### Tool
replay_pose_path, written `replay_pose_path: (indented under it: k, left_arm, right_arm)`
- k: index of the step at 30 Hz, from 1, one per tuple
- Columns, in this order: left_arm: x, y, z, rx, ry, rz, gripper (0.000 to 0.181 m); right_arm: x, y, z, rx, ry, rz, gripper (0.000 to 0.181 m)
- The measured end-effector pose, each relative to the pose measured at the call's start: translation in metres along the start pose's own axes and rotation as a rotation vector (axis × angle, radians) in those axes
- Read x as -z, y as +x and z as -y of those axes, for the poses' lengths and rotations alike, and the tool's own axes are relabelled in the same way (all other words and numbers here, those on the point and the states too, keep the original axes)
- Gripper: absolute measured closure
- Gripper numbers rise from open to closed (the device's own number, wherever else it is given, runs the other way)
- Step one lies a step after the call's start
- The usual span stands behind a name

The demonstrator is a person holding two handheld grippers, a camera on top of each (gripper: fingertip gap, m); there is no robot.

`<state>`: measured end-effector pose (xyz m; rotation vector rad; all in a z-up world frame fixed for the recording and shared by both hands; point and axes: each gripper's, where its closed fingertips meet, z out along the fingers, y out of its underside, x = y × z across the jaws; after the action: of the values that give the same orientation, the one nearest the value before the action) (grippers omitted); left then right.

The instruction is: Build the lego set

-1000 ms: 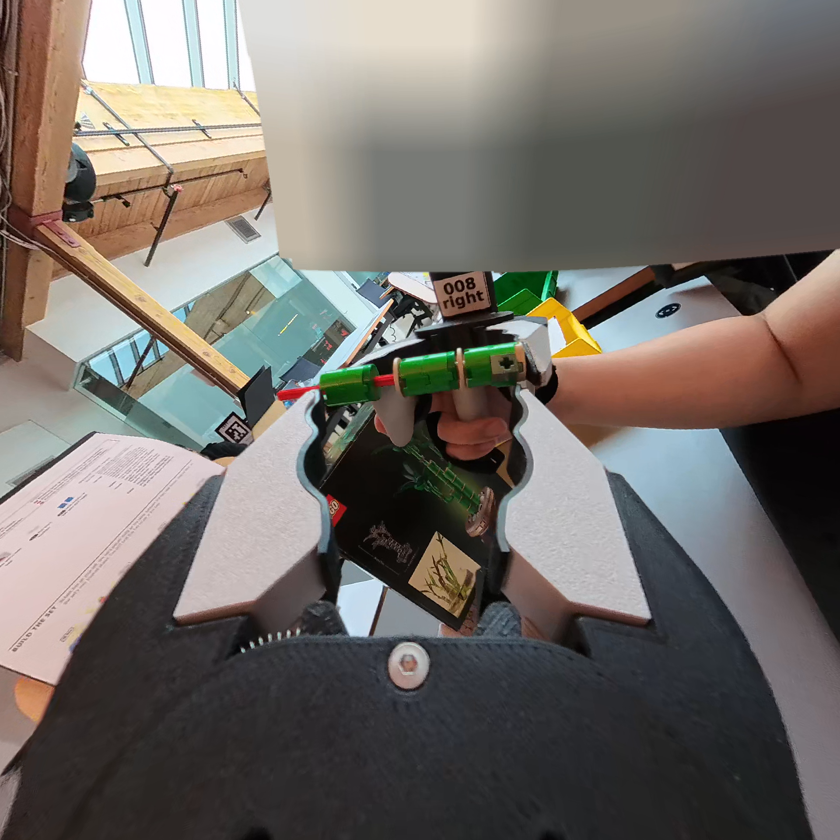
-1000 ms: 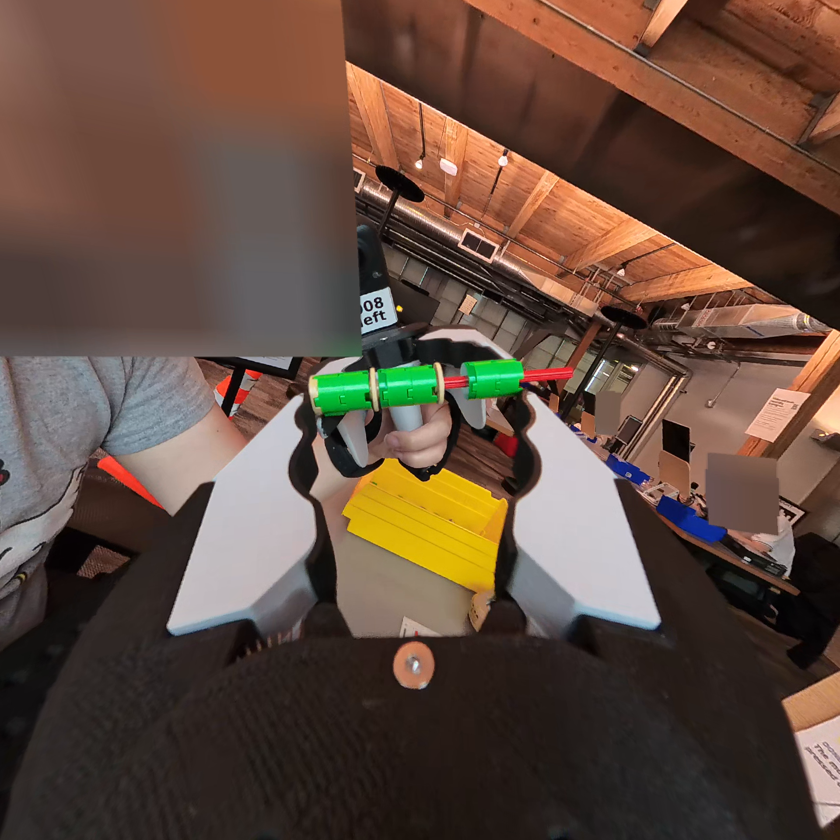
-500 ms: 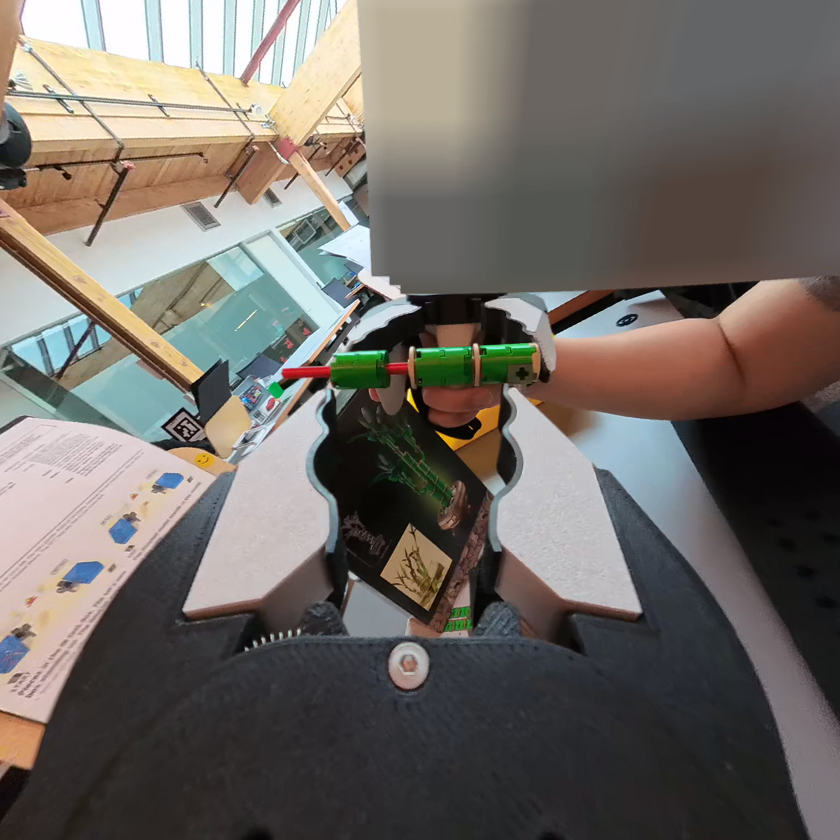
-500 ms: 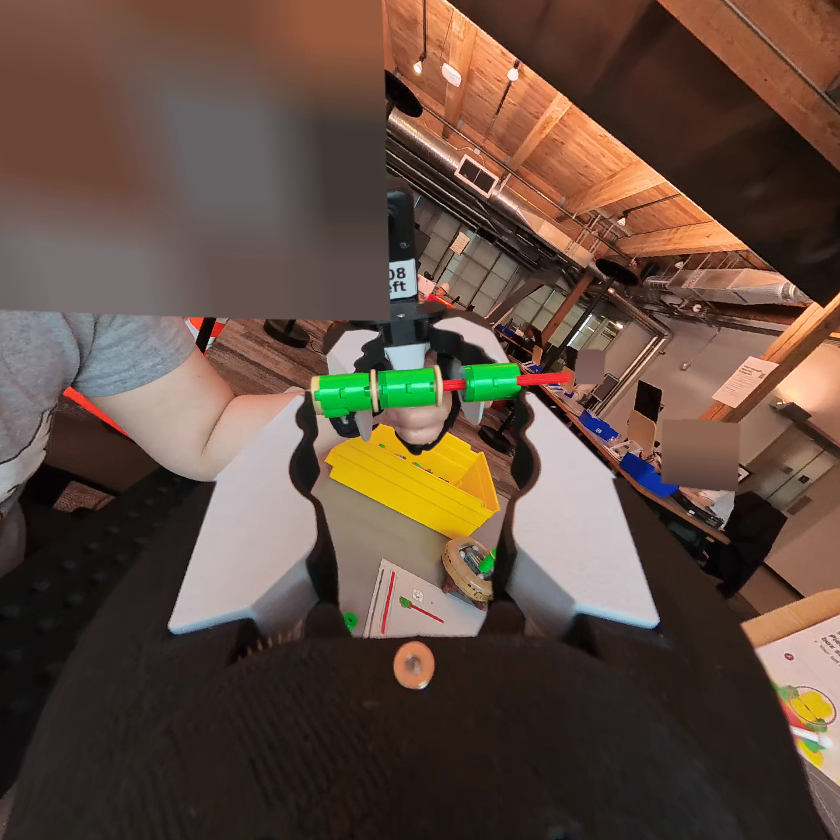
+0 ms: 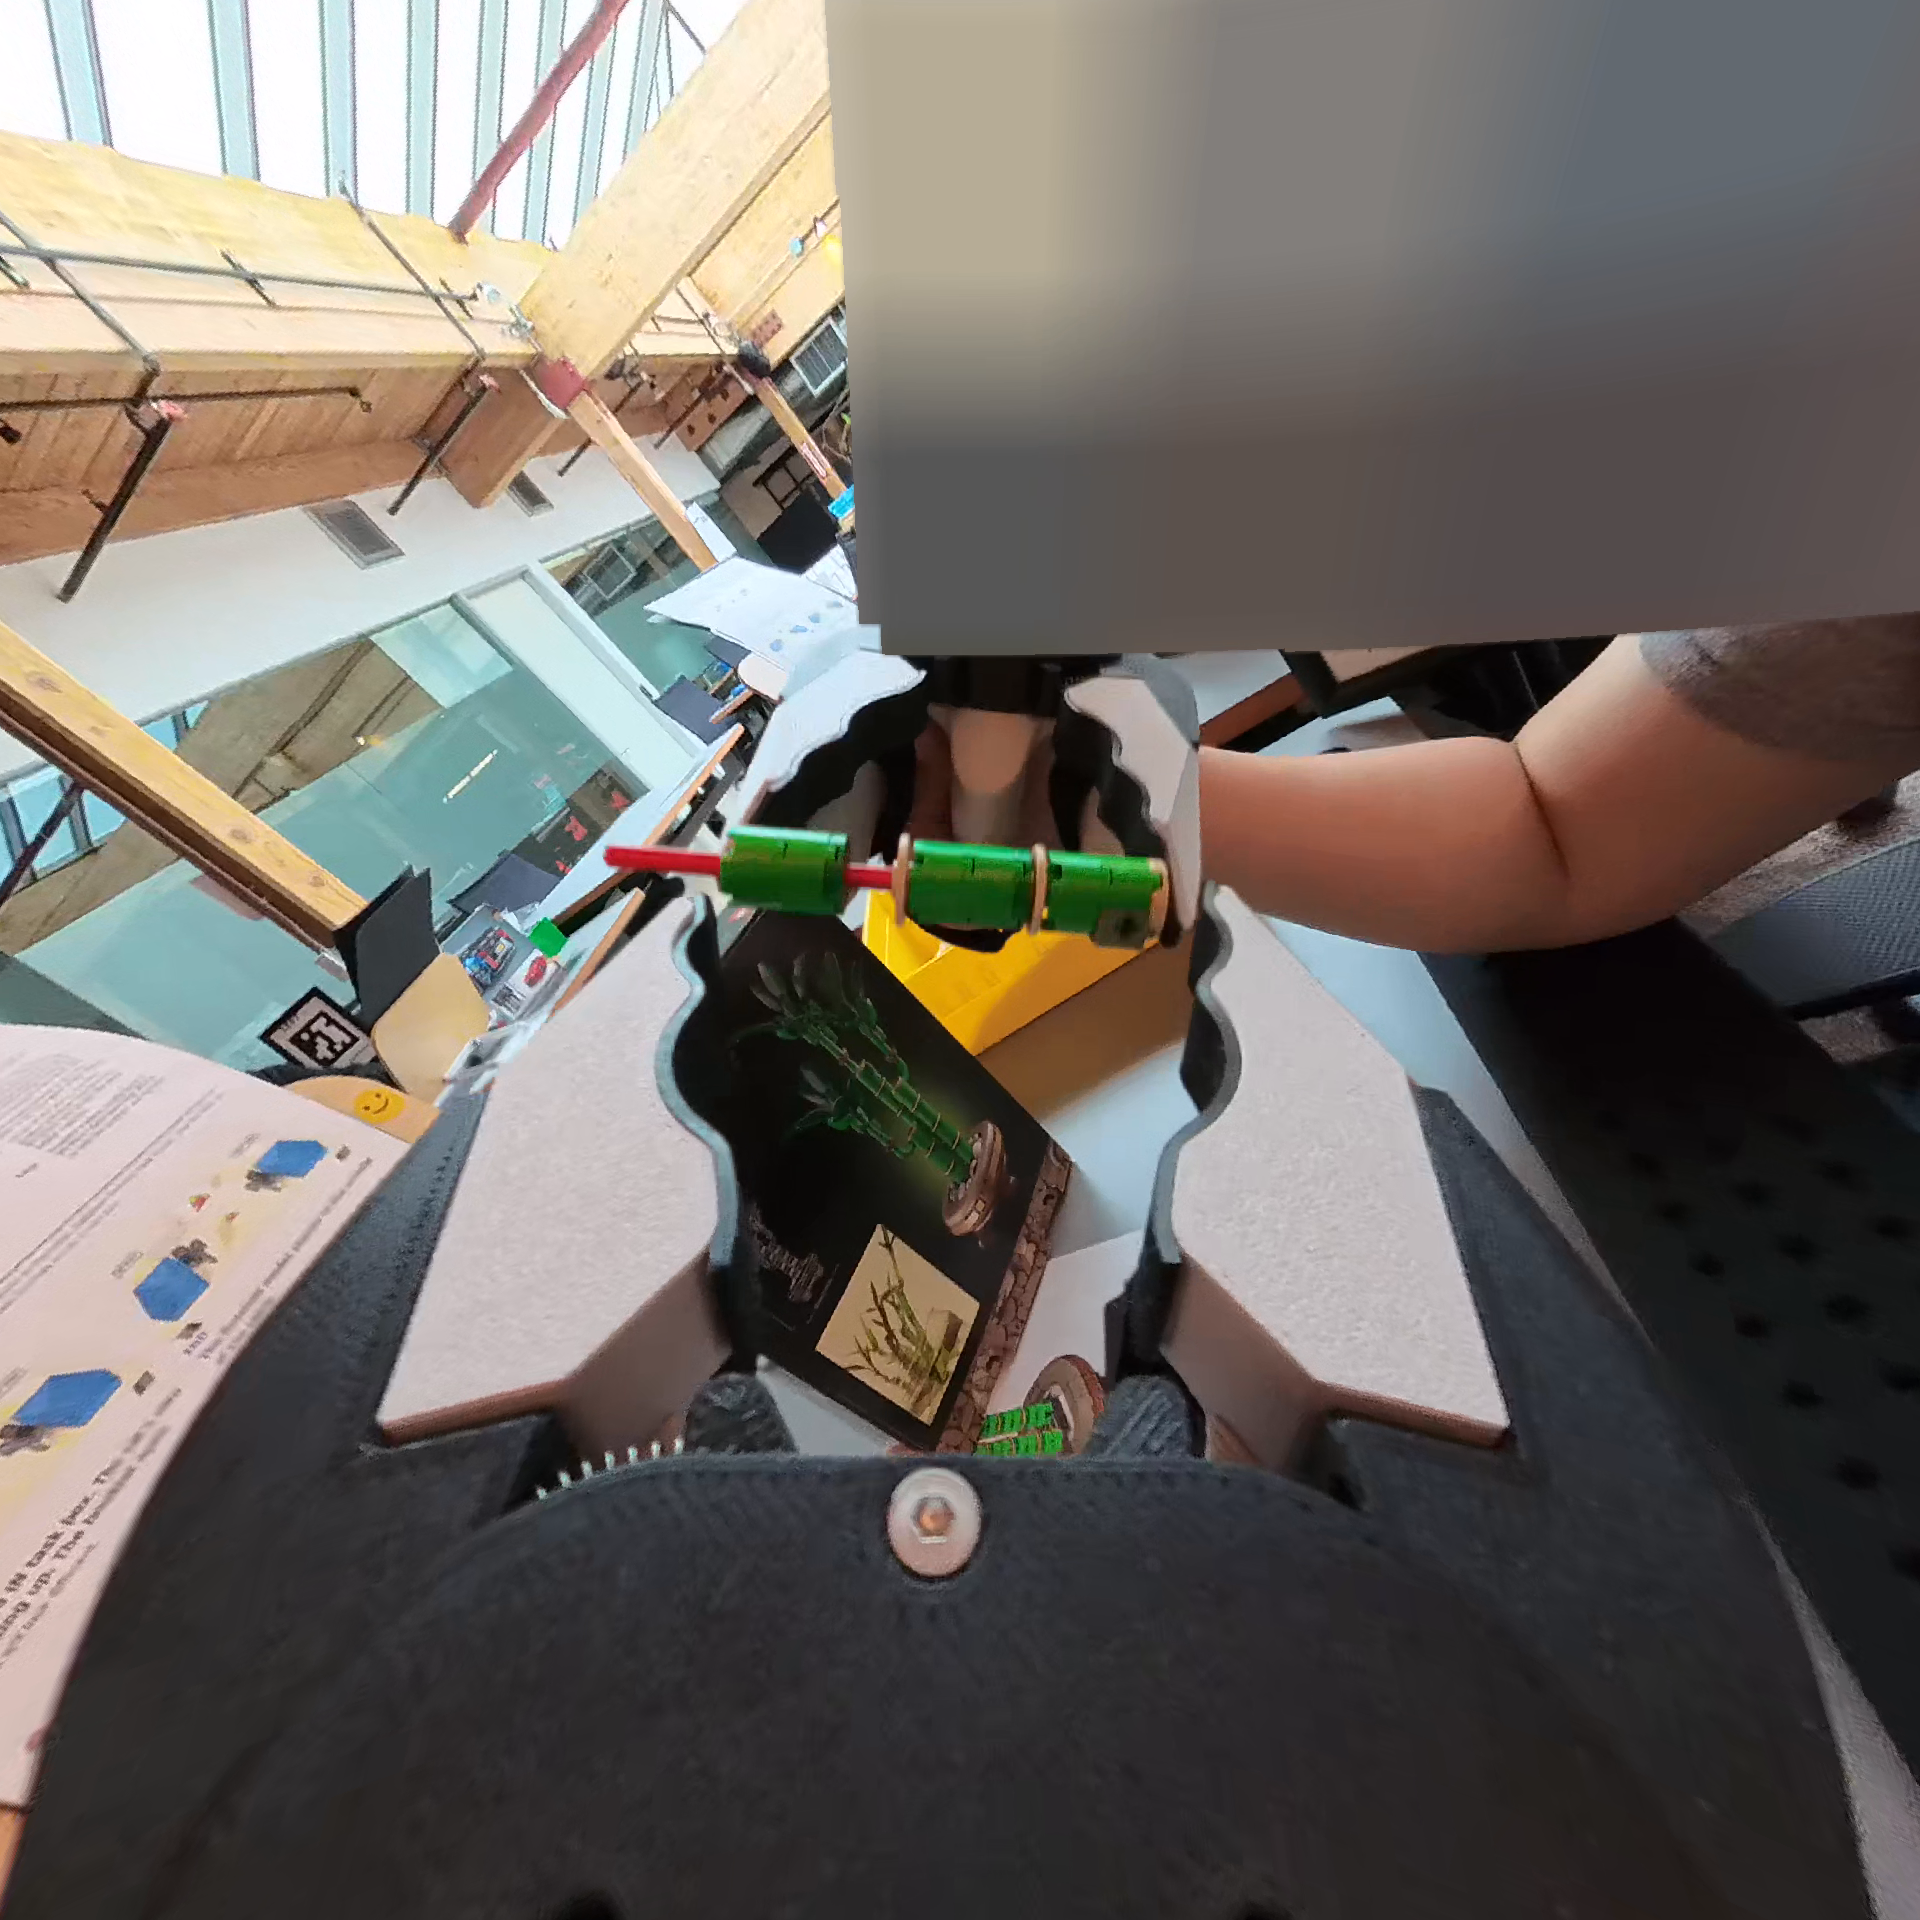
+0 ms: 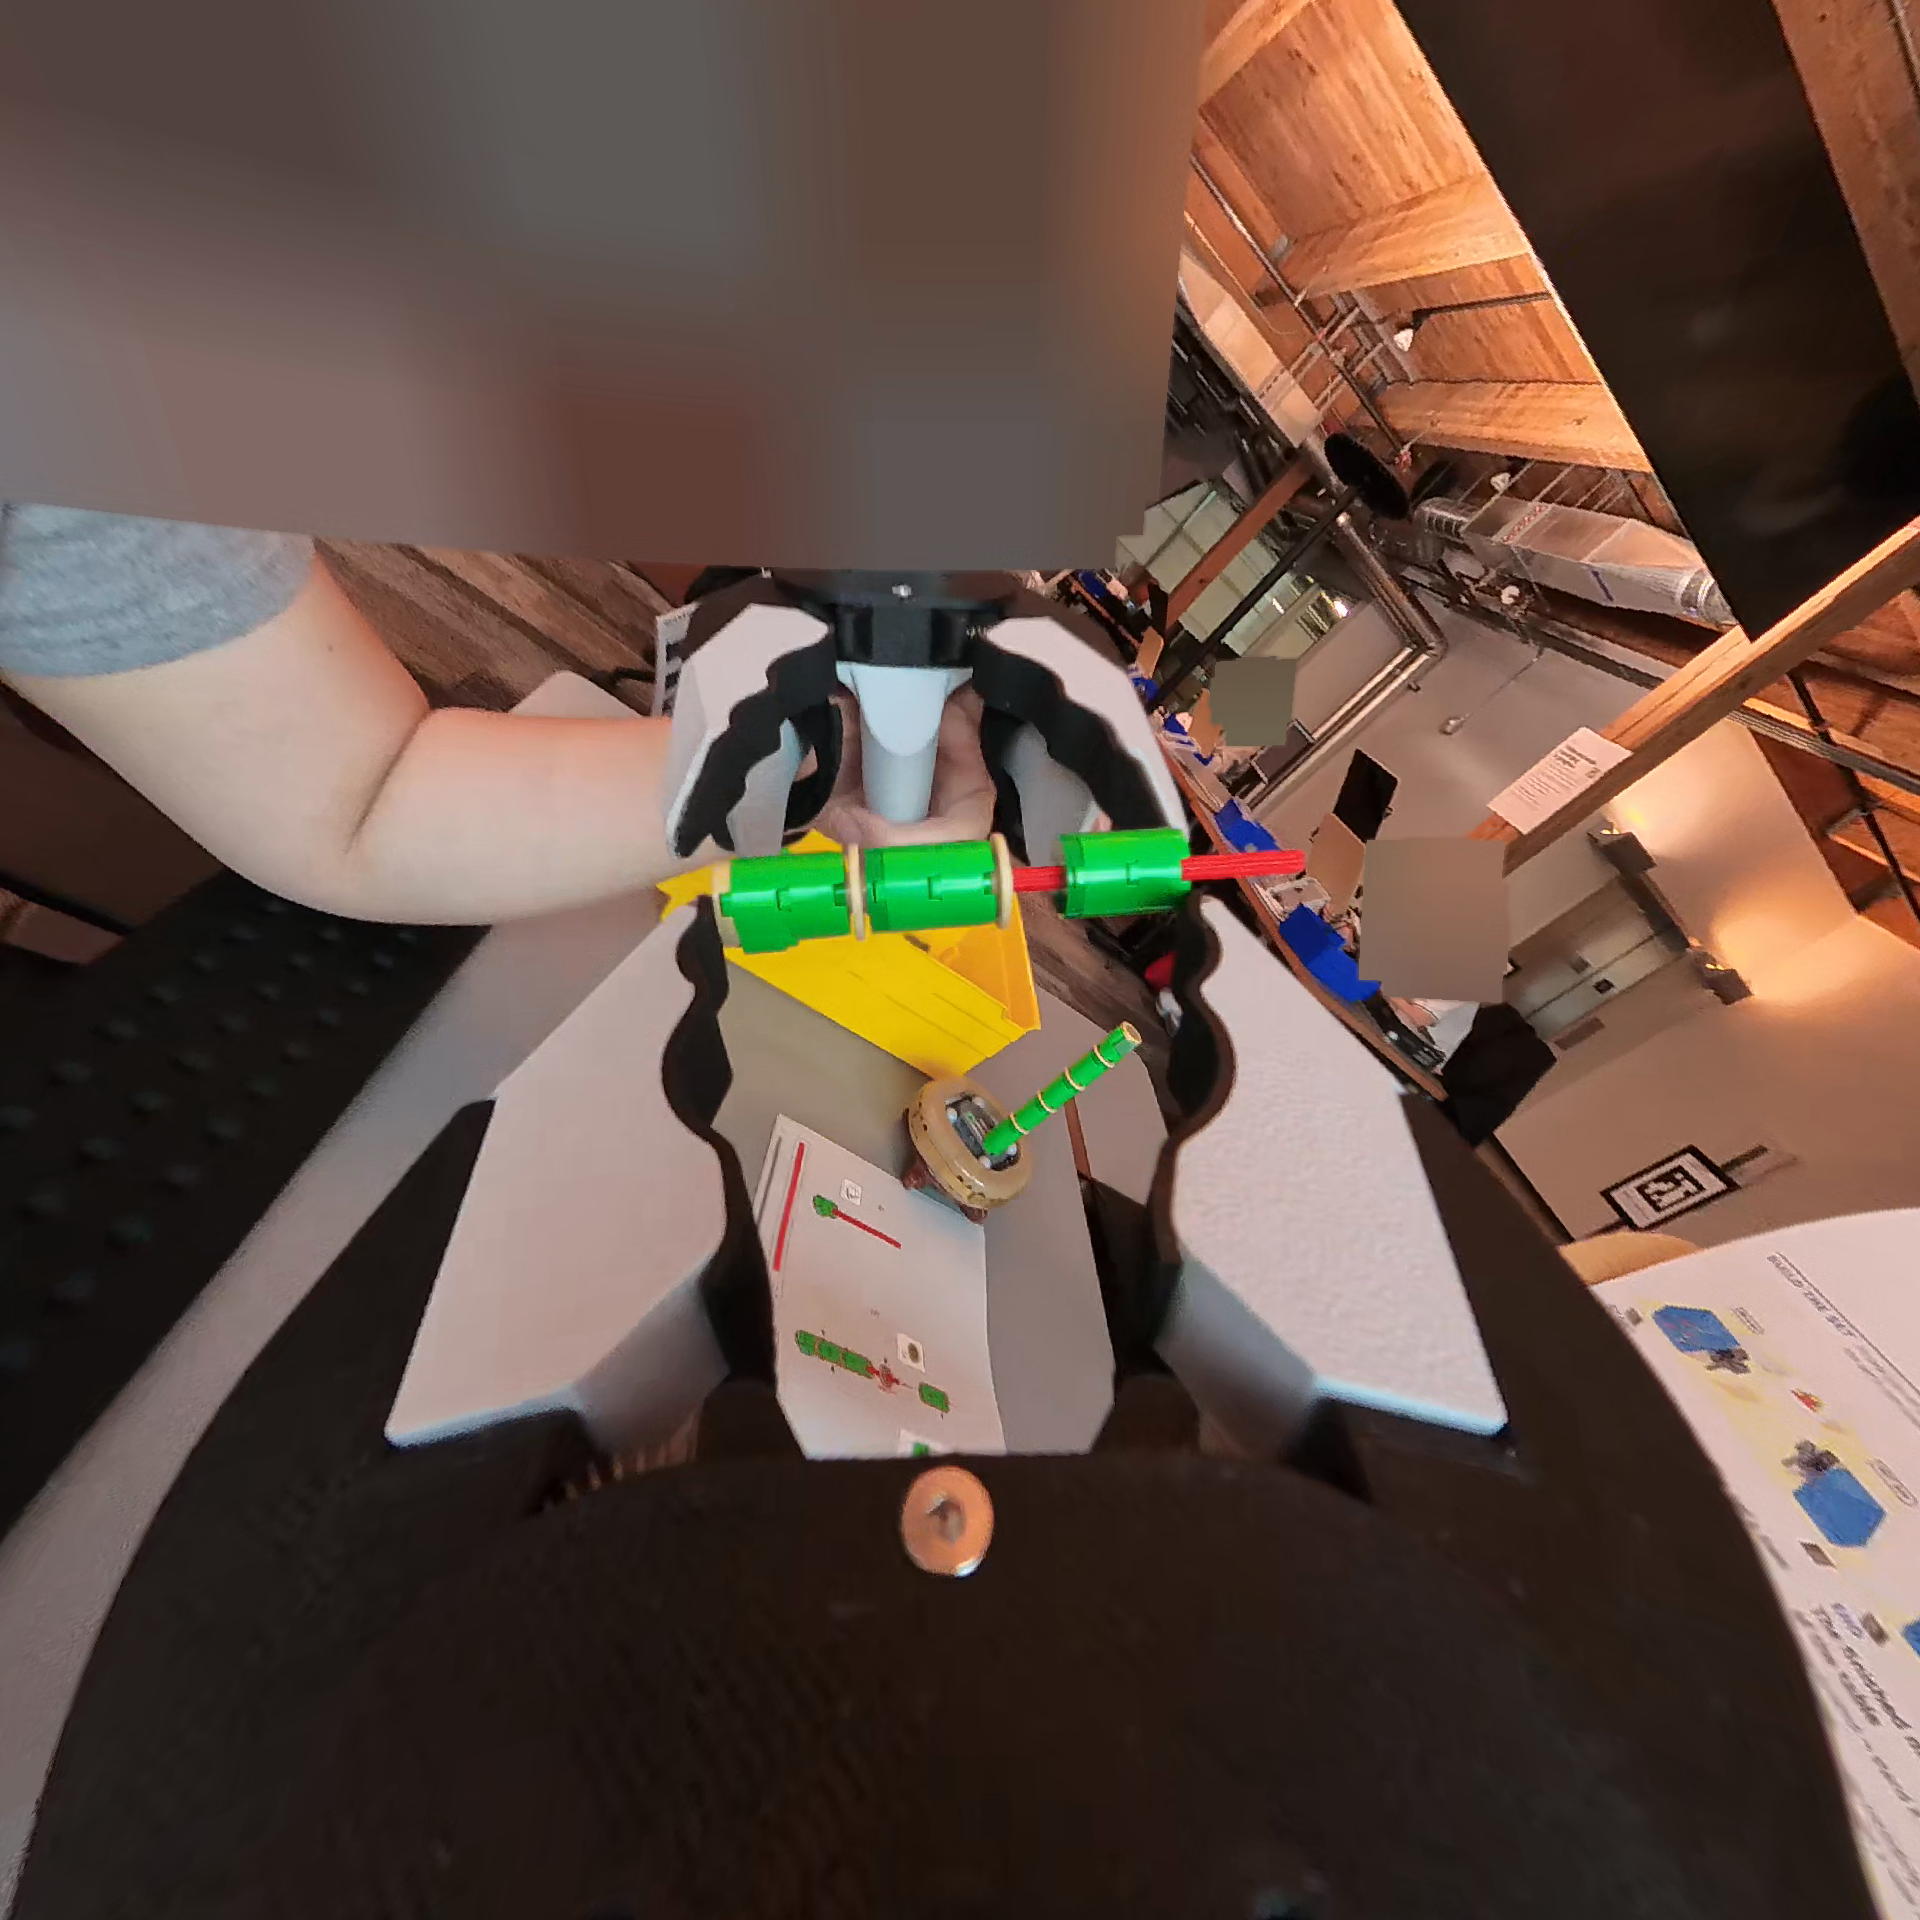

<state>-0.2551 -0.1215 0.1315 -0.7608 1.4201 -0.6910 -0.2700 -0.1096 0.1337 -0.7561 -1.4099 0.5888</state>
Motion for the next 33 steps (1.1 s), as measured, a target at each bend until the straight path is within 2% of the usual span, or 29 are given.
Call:
replay_pose_path:
  k: [7,33]
  left_arm:
    - [-0.002,0.002,-0.003,-0.093,-0.052,0.033,0.094]
    - [0.005,0.012,0.003,-0.103,-0.038,-0.019,0.098]
  right_arm:
    - [-0.004,-0.005,-0.002,0.016,-0.031,0.015,0.096]
    - [-0.002,-0.015,0.01,0.014,0.072,0.057,0.096]
